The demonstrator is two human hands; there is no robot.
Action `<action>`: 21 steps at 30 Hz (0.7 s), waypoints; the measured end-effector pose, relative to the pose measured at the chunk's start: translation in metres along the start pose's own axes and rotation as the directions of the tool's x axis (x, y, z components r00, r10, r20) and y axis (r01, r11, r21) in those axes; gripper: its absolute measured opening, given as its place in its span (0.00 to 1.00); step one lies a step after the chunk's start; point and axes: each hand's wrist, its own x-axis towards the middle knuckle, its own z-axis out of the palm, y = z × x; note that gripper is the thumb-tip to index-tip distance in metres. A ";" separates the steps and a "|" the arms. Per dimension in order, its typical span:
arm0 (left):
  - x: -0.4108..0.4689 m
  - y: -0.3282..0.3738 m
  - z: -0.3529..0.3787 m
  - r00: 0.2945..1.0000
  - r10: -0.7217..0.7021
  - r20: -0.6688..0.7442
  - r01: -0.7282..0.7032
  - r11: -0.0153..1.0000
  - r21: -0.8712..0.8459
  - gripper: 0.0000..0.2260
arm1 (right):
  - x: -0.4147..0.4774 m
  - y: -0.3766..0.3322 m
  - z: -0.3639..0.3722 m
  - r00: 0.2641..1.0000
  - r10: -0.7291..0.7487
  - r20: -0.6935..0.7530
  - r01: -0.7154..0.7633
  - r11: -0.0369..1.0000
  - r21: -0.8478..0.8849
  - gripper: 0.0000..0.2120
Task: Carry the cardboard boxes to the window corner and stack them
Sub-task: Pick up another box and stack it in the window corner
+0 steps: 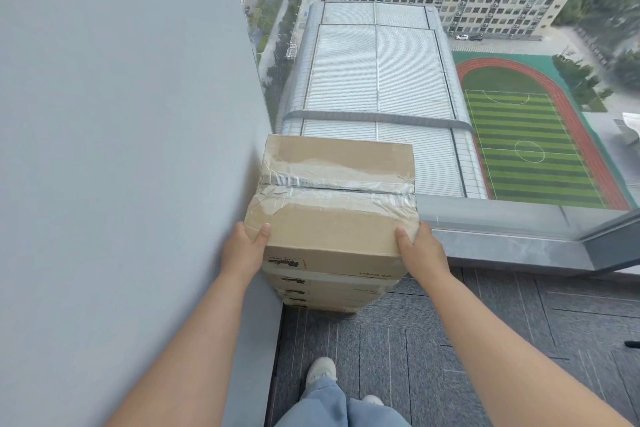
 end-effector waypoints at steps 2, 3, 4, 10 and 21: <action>0.000 0.002 0.000 1.000 -0.004 0.003 0.004 1.000 0.013 0.18 | -0.001 0.000 0.000 1.000 0.002 0.002 -0.002 1.000 -0.007 0.25; 0.000 0.003 0.000 1.000 -0.008 0.006 0.008 1.000 0.028 0.18 | -0.002 0.000 0.000 1.000 0.003 0.003 -0.003 1.000 -0.012 0.25; -0.001 0.005 0.001 1.000 -0.010 0.011 0.009 0.999 0.043 0.18 | -0.002 0.001 0.000 1.000 0.004 0.005 -0.004 1.000 -0.017 0.26; -0.005 0.011 -0.005 0.999 0.046 -0.012 -0.044 0.985 0.165 0.28 | -0.006 0.000 -0.007 1.000 -0.001 0.028 0.003 0.997 -0.072 0.28; -0.068 0.065 0.021 0.888 0.405 0.217 -0.456 0.724 0.517 0.21 | -0.049 0.034 -0.056 0.982 -0.191 0.003 0.181 0.928 -0.325 0.22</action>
